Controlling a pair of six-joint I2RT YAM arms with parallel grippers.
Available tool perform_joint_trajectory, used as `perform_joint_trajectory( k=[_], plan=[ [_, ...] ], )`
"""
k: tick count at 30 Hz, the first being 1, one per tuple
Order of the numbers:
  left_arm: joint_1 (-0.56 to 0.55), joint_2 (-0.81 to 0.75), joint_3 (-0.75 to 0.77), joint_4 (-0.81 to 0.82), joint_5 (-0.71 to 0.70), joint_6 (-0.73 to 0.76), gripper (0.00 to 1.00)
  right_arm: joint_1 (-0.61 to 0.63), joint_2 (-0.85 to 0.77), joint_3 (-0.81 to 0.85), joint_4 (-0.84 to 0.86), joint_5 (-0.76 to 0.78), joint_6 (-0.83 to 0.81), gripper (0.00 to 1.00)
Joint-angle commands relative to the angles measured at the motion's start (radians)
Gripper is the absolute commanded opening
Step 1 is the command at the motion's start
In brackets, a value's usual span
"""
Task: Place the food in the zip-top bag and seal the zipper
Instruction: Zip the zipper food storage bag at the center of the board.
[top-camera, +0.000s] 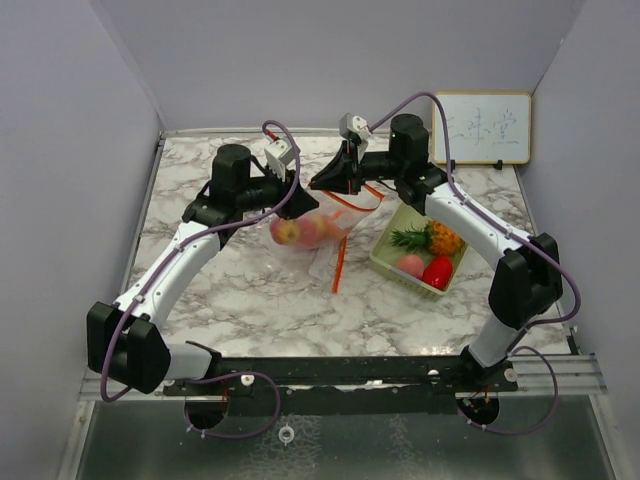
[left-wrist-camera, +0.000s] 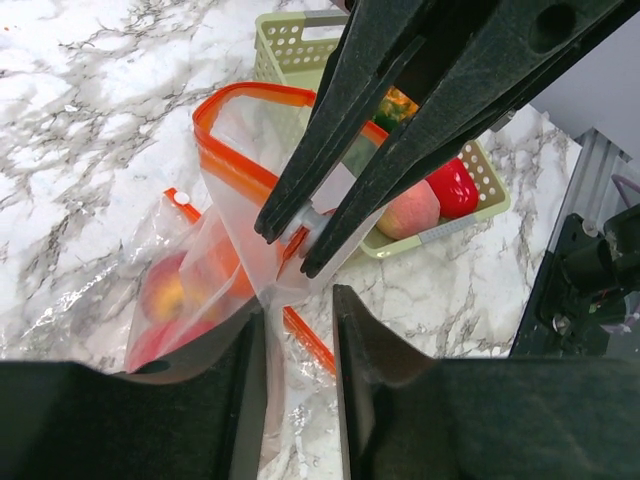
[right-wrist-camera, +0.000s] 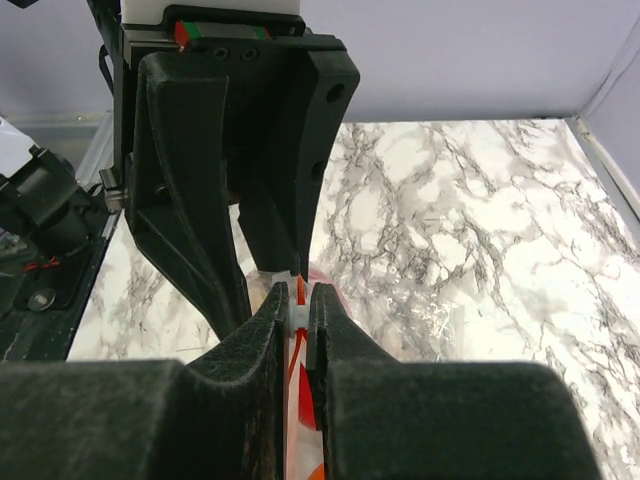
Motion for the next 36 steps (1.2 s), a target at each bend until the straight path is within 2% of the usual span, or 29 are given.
perform_joint_trajectory(
  k=[1, 3, 5, 10, 14, 17, 22, 30, 34, 36],
  plan=[
    [0.003, -0.012, 0.029, 0.076, 0.042, -0.010, 0.25, 0.003, 0.018, 0.041, -0.019, 0.025, -0.008, 0.02],
    [0.003, -0.012, 0.017, 0.099, 0.055, -0.007, 0.09, 0.002, 0.018, 0.045, -0.021, 0.024, -0.007, 0.02],
    [0.003, -0.017, -0.003, 0.136, 0.056, -0.013, 0.00, 0.003, 0.019, 0.049, -0.022, 0.019, -0.006, 0.02],
    [0.003, -0.081, -0.101, 0.319, 0.004, -0.039, 0.00, 0.001, 0.017, 0.044, -0.052, 0.055, -0.031, 0.02],
    [0.006, -0.103, -0.086, 0.251, -0.108, -0.012, 0.00, -0.002, 0.009, 0.044, -0.133, 0.196, -0.126, 0.02],
    [0.022, -0.130, -0.105, 0.237, -0.132, -0.009, 0.00, -0.027, 0.002, 0.035, -0.163, 0.249, -0.159, 0.02],
    [0.042, -0.183, -0.168, 0.253, -0.177, -0.005, 0.00, -0.070, -0.012, 0.018, -0.151, 0.228, -0.145, 0.02],
    [0.050, -0.182, -0.212, 0.305, -0.164, -0.002, 0.00, -0.071, -0.012, 0.035, -0.107, 0.028, -0.078, 0.02],
    [0.049, -0.164, -0.199, 0.332, -0.125, 0.007, 0.19, -0.071, -0.010, 0.040, -0.037, -0.048, -0.008, 0.02],
    [0.049, -0.140, -0.165, 0.313, -0.101, 0.020, 0.26, -0.070, -0.004, 0.046, 0.005, -0.086, 0.040, 0.02]
  ],
)
